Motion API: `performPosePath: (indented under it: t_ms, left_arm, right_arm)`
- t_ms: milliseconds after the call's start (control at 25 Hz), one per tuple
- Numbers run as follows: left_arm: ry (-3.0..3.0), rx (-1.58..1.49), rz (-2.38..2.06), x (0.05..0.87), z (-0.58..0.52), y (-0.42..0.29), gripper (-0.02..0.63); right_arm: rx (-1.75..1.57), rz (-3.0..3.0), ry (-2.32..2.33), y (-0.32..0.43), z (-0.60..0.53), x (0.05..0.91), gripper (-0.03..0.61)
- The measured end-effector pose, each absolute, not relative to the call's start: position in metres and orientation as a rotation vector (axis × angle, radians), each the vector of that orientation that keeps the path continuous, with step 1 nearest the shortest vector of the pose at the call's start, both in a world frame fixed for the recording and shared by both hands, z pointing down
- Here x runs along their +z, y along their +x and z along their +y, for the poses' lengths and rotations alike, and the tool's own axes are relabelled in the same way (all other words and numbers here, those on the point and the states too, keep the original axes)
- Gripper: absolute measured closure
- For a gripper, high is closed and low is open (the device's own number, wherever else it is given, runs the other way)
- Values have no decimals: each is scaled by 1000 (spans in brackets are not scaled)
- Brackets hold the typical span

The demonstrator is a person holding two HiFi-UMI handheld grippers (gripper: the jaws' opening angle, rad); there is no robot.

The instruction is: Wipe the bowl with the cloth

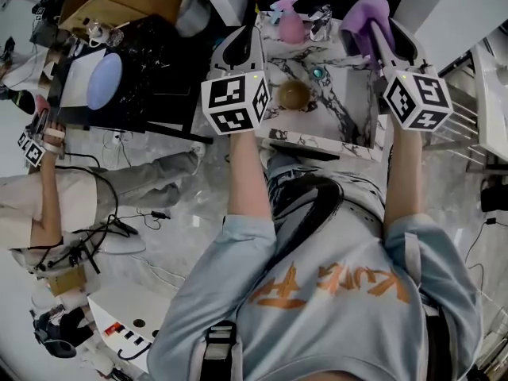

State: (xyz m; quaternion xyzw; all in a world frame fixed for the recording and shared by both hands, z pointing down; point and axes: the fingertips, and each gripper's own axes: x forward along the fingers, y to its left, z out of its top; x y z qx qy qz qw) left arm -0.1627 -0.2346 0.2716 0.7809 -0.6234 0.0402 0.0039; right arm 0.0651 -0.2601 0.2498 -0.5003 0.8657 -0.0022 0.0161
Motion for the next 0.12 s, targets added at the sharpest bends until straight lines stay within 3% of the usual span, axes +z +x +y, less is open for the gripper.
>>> performPosePath:
  t_ms: [120]
  left_arm:
    - [2453, 116, -1945, 271, -237, -159, 586]
  right_arm:
    - [-4, 2691, -1564, 70, -261, 251, 456]
